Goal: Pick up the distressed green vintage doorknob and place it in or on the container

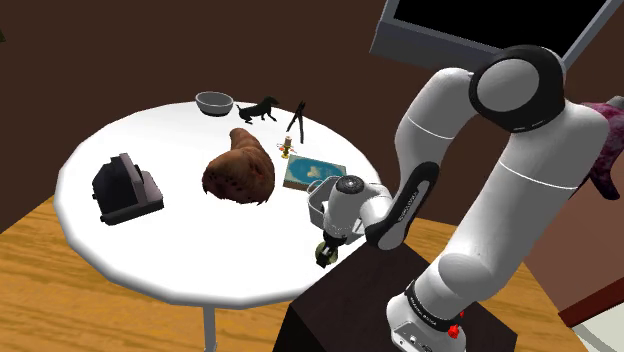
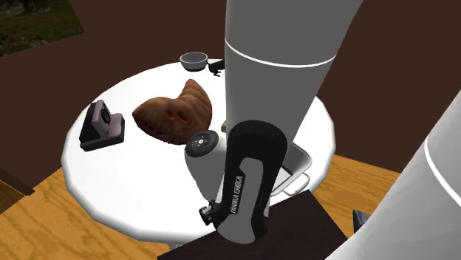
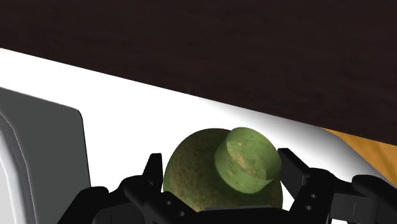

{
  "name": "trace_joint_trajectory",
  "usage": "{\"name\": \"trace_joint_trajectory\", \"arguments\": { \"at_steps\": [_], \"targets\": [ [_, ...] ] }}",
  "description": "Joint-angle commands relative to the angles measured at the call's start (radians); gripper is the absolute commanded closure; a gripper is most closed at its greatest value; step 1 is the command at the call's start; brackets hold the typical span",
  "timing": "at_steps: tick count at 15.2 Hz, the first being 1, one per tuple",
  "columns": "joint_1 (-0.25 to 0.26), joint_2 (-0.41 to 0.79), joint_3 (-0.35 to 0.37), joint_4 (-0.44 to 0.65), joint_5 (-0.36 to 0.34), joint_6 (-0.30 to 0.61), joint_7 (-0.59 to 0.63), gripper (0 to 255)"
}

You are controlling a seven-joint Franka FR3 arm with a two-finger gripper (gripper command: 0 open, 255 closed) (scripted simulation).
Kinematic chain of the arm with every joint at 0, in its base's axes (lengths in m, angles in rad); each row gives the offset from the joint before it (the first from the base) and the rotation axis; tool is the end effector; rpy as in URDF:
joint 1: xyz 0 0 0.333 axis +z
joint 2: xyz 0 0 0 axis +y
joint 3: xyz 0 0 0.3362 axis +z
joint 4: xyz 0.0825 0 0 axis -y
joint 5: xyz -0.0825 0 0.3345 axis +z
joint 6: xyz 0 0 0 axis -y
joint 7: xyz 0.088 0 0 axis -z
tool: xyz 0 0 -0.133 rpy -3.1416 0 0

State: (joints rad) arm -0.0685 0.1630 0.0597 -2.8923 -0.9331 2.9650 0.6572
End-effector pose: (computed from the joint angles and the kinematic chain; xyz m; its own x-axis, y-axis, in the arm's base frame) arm 0.2977 0.0494 0.1832 0.9658 0.2538 -0.0535 0.2586 -0.9583 0.1217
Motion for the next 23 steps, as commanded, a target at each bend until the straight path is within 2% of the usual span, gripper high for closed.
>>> {"name": "trace_joint_trajectory", "arguments": {
  "at_steps": [1, 5, 8, 10, 15, 23],
  "targets": [
    [-0.034, -0.061, 0.055, -0.033, 0.129, -0.024, -0.108, 255],
    [-0.049, -0.172, 0.131, -0.079, 0.383, -0.072, -0.305, 255],
    [-0.012, -0.254, 0.138, -0.101, 0.546, -0.121, -0.426, 255],
    [0.022, -0.306, 0.127, -0.109, 0.622, -0.161, -0.483, 255],
    [0.089, -0.43, 0.092, -0.118, 0.732, -0.272, -0.567, 255],
    [0.143, -0.604, 0.058, -0.106, 0.805, -0.456, -0.63, 255]
  ]
}}
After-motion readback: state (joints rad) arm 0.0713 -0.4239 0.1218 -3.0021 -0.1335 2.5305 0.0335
